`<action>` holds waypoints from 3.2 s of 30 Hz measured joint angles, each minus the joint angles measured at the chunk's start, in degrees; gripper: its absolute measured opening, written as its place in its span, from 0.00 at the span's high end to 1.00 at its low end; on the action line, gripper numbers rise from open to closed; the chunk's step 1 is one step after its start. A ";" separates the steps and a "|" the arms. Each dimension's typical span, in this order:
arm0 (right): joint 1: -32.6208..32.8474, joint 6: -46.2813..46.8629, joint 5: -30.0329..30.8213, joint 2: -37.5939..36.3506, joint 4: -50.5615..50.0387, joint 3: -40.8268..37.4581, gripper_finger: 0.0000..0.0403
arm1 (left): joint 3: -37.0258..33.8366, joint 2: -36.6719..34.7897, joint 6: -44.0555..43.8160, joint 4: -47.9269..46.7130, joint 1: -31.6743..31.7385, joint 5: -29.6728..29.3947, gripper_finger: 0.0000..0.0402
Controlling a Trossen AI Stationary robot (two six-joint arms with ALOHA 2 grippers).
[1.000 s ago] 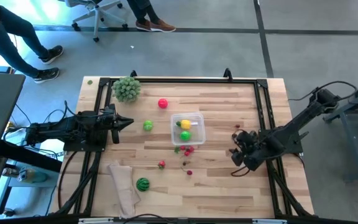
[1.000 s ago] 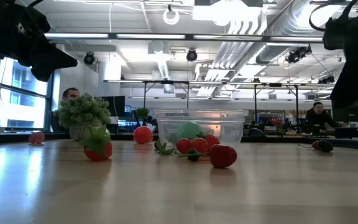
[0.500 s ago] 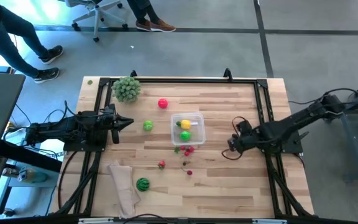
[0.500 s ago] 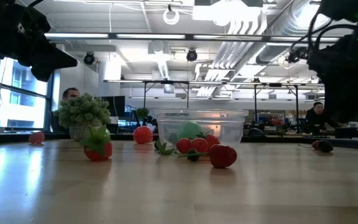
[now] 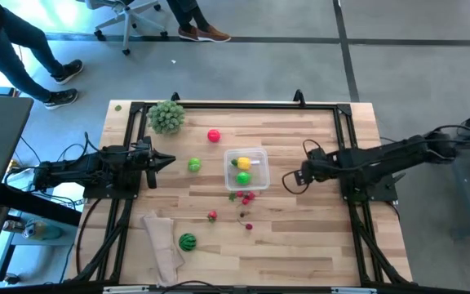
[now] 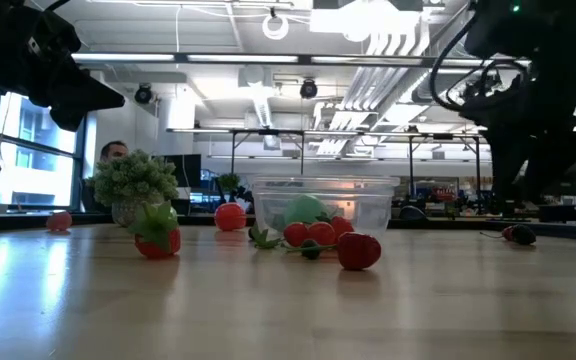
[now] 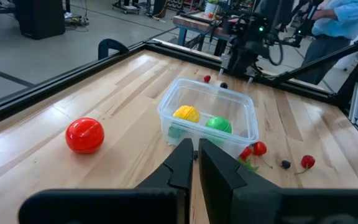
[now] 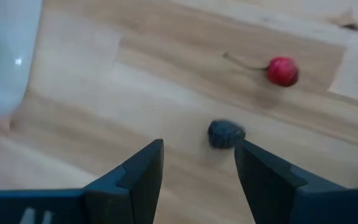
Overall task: Pick and placing Produce into tupperware
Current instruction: Put the red cherry into the transparent container
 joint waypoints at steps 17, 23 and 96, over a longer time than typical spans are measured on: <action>-20.25 -11.19 -3.65 0.04 -0.96 0.00 0.53 | 0.00 0.01 -0.02 0.00 -0.02 0.00 0.96; -24.81 -28.94 -6.42 0.04 1.45 0.00 0.53 | 0.01 0.01 0.00 0.00 0.00 0.00 0.96; -27.43 -43.94 -8.36 17.67 6.05 1.64 0.80 | 0.00 0.02 -0.01 0.00 0.00 0.02 0.96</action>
